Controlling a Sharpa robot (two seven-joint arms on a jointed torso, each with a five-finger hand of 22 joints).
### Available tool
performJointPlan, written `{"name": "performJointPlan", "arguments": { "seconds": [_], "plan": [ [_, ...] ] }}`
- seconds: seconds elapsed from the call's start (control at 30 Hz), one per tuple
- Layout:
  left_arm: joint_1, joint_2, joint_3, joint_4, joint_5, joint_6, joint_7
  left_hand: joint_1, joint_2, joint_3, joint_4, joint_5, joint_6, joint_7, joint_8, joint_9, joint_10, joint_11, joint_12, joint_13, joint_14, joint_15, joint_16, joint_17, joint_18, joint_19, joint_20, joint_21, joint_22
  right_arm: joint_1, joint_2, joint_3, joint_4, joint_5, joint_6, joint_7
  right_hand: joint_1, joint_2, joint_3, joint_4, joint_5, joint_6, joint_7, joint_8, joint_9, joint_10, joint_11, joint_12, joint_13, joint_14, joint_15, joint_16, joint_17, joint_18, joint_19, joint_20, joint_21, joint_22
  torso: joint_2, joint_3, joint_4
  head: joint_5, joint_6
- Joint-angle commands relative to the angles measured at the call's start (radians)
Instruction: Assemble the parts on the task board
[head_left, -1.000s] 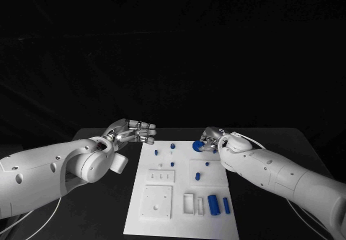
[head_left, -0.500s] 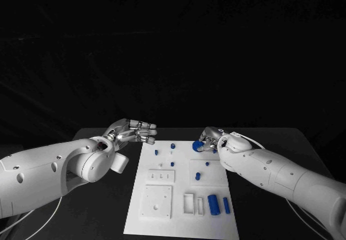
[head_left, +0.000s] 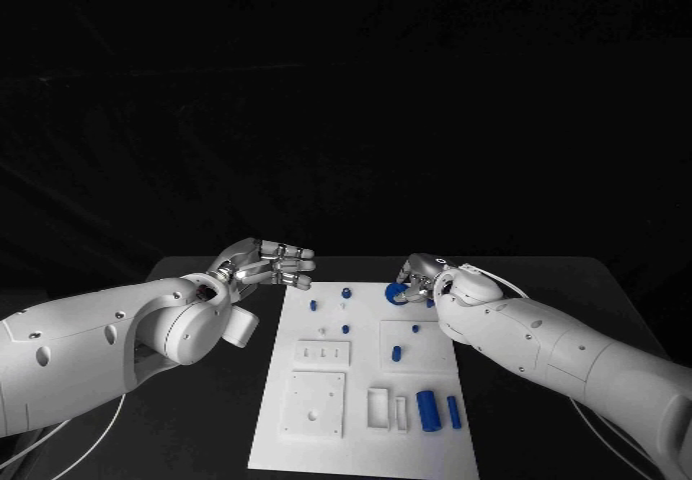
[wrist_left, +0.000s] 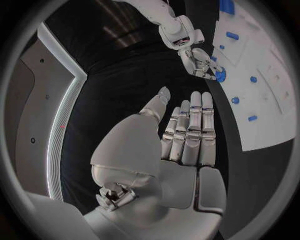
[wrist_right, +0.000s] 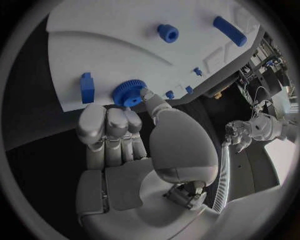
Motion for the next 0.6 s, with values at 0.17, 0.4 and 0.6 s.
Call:
{"name": "performJointPlan", "arguments": {
  "seconds": [0.17, 0.4, 0.6],
  "plan": [
    [0.001, 0.001, 0.001, 0.003, -0.003, 0.014, 0.002, 0.004, -0.004, 0.000, 0.004, 0.006, -0.001, 0.003, 0.004, 0.001, -0.006, -0.001, 0.002, 0.001, -0.004, 0.002, 0.000, 0.001, -0.003, -0.006, -0.001, 0.005, 0.000, 0.001, 0.002, -0.003, -0.002, -0.006, 0.018, 0.001, -0.001, 0.020, 0.127, -0.049, -0.010, 0.088, -0.009, 0.001, 0.004, -0.002, -0.008, 0.001, 0.003, 0.004, -0.007, -0.004, 0.004, 0.001, 0.007, -0.005, 0.009, 0.127, 0.000, 0.0010, -0.0009, 0.001, -0.001],
    [0.001, 0.001, 0.001, 0.004, -0.004, 0.014, 0.000, 0.004, -0.004, 0.000, 0.004, 0.006, -0.001, 0.003, 0.004, 0.001, -0.006, -0.001, 0.002, 0.001, -0.004, 0.002, 0.000, 0.001, -0.003, -0.006, -0.001, 0.005, 0.000, 0.001, 0.005, -0.021, 0.000, -0.055, -0.009, -0.013, -0.014, 0.009, 0.145, -0.091, -0.007, 0.119, -0.016, 0.001, 0.005, 0.003, -0.012, 0.005, 0.006, 0.005, -0.010, -0.001, 0.009, -0.001, 0.008, -0.009, 0.023, 0.130, 0.000, 0.0014, -0.0012, 0.000, -0.001],
    [0.001, 0.001, 0.001, 0.005, -0.006, 0.014, -0.002, 0.004, -0.004, 0.000, 0.004, 0.006, -0.001, 0.003, 0.004, 0.001, -0.006, -0.001, 0.002, 0.001, -0.004, 0.002, 0.000, 0.001, -0.003, -0.006, -0.001, 0.005, 0.000, 0.001, 0.011, -0.057, 0.004, -0.120, -0.020, -0.025, -0.014, -0.005, 0.107, -0.083, -0.015, 0.117, -0.018, 0.001, 0.005, 0.007, -0.011, 0.007, 0.007, 0.006, -0.008, 0.003, 0.013, -0.001, 0.009, -0.007, 0.033, 0.131, 0.000, 0.0015, -0.0001, -0.001, -0.002]
  ]
}}
